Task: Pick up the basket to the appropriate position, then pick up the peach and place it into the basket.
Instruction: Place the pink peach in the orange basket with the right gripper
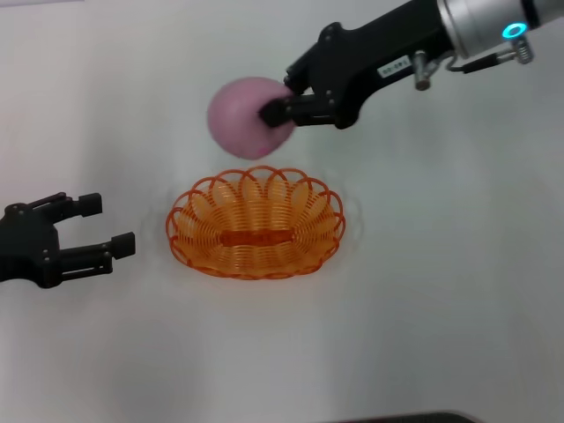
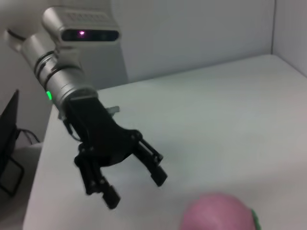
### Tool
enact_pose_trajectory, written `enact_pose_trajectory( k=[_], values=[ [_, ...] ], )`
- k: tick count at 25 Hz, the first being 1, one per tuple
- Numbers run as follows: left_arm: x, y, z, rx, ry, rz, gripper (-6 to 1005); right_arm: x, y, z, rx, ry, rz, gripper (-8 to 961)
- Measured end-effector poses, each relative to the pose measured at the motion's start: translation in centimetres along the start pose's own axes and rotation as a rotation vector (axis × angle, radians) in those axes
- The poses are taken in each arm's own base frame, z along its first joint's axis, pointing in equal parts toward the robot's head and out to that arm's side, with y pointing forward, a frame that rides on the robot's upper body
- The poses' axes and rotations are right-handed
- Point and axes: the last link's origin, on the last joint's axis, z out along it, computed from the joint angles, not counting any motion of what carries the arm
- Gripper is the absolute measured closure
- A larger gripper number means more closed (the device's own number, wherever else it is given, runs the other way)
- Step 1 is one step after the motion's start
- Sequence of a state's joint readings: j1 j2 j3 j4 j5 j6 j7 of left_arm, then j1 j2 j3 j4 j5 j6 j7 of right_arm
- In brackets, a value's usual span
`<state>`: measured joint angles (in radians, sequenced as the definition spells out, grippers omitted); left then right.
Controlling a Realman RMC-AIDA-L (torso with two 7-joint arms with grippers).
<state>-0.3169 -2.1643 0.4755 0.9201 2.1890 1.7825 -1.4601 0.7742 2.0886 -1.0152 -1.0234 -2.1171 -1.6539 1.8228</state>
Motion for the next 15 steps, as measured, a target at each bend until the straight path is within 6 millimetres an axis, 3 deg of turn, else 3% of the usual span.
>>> enact_pose_trajectory(
  k=[6,15],
  values=[
    [0.1,-0.1,0.0,0.005,-0.003,0.003,104,0.4,-0.3,1.2,-0.006,-0.002,0.025,808],
    [0.2,-0.2,0.2,-0.001,-0.006,0.009,105,0.6,-0.1,1.4,-0.018,0.005,0.027,436]
  ],
)
